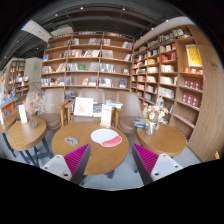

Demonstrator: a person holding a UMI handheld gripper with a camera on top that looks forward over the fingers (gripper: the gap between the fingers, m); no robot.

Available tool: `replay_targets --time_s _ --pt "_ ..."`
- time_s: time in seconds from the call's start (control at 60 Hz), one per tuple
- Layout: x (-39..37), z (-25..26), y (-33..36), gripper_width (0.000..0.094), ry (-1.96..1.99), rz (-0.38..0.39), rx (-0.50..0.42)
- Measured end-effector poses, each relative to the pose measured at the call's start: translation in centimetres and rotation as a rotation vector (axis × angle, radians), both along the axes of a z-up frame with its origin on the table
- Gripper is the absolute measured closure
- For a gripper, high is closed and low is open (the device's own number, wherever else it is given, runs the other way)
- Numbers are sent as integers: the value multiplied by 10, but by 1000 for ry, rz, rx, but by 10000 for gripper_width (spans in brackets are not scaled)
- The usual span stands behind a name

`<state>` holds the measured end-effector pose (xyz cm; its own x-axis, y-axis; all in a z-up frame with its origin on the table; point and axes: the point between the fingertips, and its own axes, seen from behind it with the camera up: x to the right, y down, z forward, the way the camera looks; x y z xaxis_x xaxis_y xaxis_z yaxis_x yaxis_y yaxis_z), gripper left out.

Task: Arrange mouse

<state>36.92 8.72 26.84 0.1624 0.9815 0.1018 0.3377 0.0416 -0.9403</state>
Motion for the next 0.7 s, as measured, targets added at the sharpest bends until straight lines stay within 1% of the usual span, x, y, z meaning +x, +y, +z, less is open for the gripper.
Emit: replay_targets --time_s 0.083,0.233,0.317,0.5,0.7 --pt "-3 -4 -6 73 -10 16 7" --pt "-20 -17 -33 79 -24 42 -9" --pt "-25 -26 -50 80 -36 72 -16" --pt "-42 -56 -89 81 -86 115 -21" --pt "-74 -99 -135 82 -117 149 -57"
